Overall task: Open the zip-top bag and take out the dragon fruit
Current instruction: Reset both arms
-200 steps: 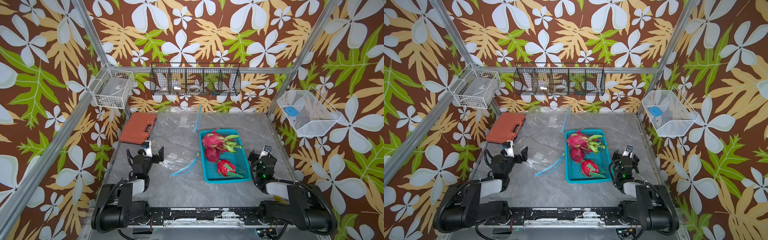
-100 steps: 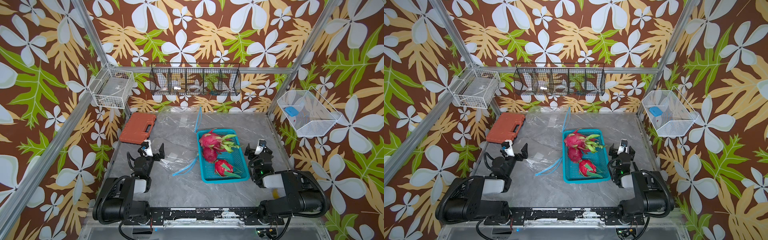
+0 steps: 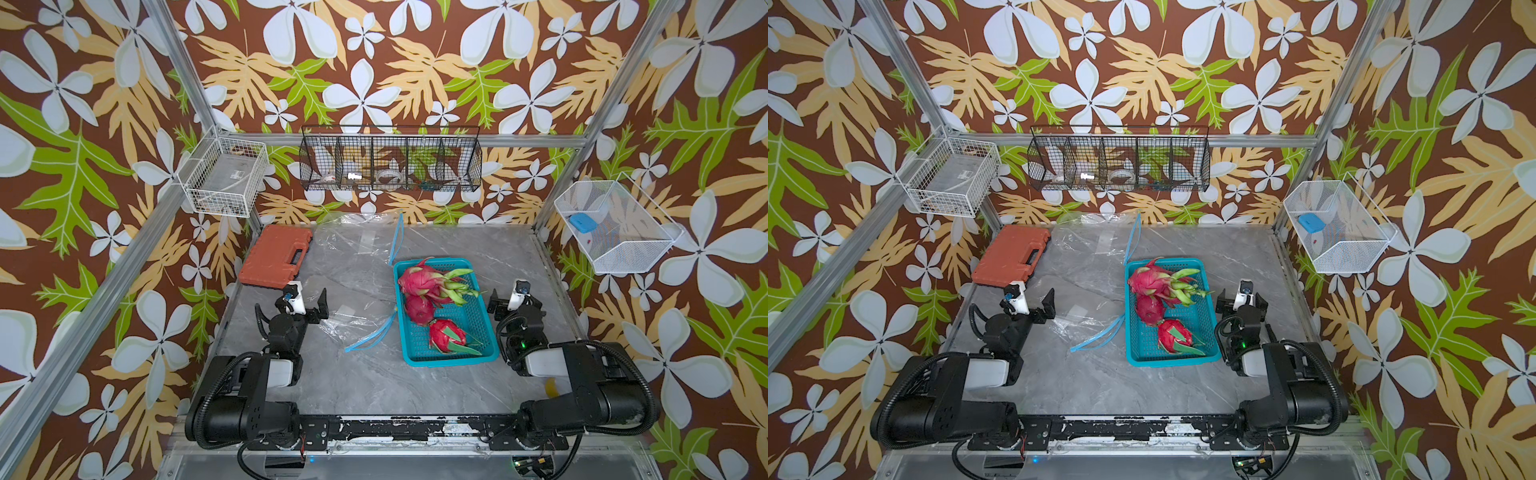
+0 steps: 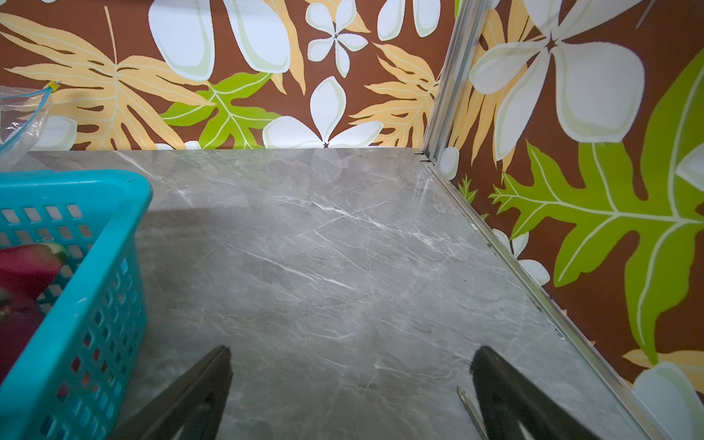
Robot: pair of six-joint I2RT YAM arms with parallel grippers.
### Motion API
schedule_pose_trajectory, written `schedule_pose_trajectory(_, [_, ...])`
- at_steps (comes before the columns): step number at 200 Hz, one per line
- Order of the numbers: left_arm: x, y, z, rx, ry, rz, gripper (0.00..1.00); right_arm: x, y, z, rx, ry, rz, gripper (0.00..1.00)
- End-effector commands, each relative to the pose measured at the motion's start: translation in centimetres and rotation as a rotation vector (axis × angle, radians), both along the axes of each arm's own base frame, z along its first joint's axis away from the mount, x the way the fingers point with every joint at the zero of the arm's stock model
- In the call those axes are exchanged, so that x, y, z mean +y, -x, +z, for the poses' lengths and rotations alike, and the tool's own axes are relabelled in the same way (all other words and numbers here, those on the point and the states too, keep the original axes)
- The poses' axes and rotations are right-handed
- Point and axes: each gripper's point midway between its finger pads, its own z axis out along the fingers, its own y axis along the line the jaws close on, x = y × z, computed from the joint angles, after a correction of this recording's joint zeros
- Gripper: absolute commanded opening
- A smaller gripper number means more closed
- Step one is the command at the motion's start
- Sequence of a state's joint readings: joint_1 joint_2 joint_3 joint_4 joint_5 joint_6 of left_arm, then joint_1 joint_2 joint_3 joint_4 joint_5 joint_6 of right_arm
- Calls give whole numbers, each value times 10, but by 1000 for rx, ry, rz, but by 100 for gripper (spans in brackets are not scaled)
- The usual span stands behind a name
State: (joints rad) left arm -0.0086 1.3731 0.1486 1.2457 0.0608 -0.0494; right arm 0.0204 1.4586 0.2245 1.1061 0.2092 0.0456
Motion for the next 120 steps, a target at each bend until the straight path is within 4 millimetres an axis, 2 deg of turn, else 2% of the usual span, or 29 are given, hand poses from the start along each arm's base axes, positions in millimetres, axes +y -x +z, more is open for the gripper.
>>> schedule_pose_trajectory(1, [0, -1, 5, -20, -1, 4, 100, 1, -1, 3, -13, -4, 4, 100])
schedule_pose_trajectory(120, [0, -2, 4, -15, -4, 3, 100, 1, -1, 4, -15, -4, 4, 100])
